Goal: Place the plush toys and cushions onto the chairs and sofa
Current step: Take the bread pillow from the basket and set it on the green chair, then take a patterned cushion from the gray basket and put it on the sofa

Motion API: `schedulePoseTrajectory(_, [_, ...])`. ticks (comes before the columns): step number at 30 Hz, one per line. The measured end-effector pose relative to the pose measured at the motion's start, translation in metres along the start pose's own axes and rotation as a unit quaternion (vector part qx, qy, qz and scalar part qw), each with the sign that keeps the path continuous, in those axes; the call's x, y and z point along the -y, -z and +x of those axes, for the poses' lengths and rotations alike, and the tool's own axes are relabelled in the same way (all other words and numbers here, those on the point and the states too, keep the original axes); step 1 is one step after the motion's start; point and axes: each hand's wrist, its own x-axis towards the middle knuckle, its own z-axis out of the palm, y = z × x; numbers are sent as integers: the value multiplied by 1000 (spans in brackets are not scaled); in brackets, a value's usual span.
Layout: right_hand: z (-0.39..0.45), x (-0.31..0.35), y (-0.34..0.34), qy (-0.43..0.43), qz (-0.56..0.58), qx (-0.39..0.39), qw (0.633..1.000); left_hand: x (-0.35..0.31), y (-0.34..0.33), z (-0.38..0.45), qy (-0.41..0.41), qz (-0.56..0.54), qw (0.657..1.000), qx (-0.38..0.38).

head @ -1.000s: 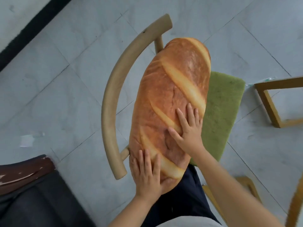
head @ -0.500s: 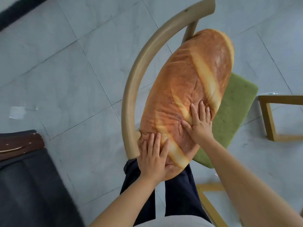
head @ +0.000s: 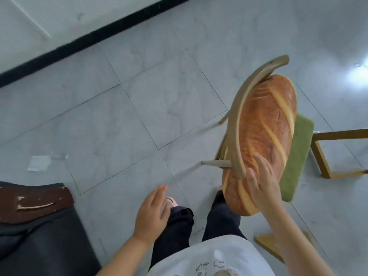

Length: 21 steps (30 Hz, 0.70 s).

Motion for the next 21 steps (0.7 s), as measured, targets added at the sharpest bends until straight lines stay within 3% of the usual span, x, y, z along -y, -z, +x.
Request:
schedulePoseTrajectory(2, [-20,41,-25,40,11,58,997,17,46,8,46,-32,998,-39])
schedulePoseTrajectory(5, [-37,84,-55,87,-7,217,972,31,93,17,93,-104,985,-98])
schedulePoseTrajectory(9, [-25,111,-75,136,-68,305,940,40,112,34,196,-267,933,-140])
schedulePoseTrajectory(12, [0,125,-74,111,-58,306,944,46,111,62,246,-357,893,-124])
schedulePoseTrajectory(15, [47,138,-72,184,-76,190,961,58,125,117,240,-354,901,-73])
schedulePoseTrajectory(18, [111,168,-68,84,-19,224,971,64,147,187,231,-354,903,-77])
schedulePoseTrajectory(21, [195,212,-60,91,22,206,974,60,171,266,215,-373,897,-97])
